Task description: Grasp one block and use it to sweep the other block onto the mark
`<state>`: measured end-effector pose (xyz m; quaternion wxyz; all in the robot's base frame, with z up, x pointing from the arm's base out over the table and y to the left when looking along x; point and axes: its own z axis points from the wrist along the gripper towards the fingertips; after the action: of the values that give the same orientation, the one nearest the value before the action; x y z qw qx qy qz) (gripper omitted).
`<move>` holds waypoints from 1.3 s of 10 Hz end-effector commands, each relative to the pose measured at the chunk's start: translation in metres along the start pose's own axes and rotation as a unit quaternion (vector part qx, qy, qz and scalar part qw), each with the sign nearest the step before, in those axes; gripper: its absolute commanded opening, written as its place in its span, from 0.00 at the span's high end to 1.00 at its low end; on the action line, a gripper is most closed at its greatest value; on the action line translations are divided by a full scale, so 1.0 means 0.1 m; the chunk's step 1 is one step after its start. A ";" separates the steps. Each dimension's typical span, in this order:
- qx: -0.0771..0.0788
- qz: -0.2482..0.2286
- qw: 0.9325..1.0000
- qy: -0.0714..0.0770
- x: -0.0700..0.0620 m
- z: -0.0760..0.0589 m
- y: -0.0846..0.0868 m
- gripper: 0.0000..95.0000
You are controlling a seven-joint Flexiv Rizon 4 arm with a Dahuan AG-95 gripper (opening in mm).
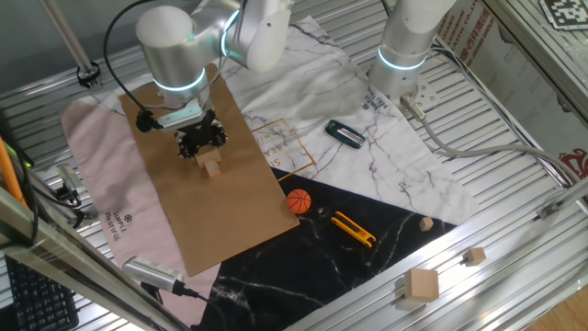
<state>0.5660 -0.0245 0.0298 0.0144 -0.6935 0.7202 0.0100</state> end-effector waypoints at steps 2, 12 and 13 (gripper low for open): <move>0.000 0.000 1.000 0.001 0.00 0.00 0.00 1.00; 0.002 -0.003 1.000 0.006 0.00 0.00 0.00 0.80; 0.002 -0.005 1.000 0.006 0.00 0.00 0.00 0.80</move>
<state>0.5667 -0.0242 0.0299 0.0117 -0.6966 0.7174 0.0045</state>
